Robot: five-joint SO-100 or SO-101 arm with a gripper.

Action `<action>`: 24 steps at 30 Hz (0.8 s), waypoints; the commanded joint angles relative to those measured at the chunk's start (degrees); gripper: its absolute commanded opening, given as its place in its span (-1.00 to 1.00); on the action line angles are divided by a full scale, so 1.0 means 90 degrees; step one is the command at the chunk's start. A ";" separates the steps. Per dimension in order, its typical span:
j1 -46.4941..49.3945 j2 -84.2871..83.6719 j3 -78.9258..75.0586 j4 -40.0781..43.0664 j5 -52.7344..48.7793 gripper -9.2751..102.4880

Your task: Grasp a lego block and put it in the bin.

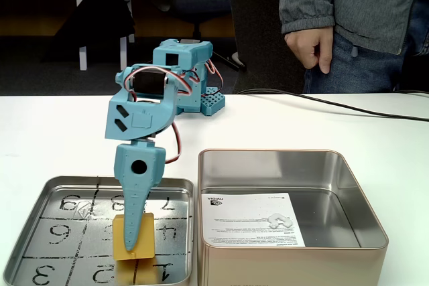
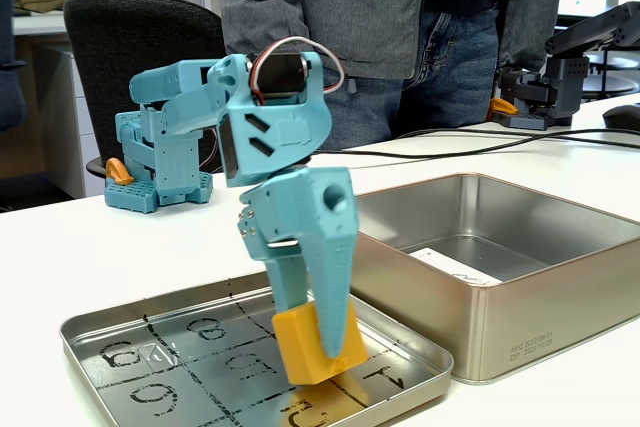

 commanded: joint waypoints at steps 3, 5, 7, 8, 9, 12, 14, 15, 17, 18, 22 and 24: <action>0.0107 0.0146 -0.0439 0.0371 0.0059 -0.84; 0.0146 0.0215 -0.0439 0.0371 0.0098 -0.84; 0.0176 0.0303 -0.0439 0.0371 0.0146 -0.84; 0.0205 0.0361 -0.0439 0.0371 0.0166 -0.84; 0.0215 0.0420 -0.0439 0.0371 0.0186 -0.84; 0.0264 0.0664 -0.0439 0.0361 0.0205 -0.84; 0.0283 0.0869 -0.0439 0.0342 0.0205 -0.84; 0.0293 0.0977 -0.0439 0.0342 0.0205 -0.84; 0.0293 0.1201 -0.0439 0.0342 0.0225 -0.84; 0.0283 0.1328 -0.0439 0.0342 0.0254 -0.84; 0.0186 0.1719 -0.0439 0.0420 0.0293 -0.84; 0.0098 0.1885 -0.0439 0.0479 0.0283 -0.84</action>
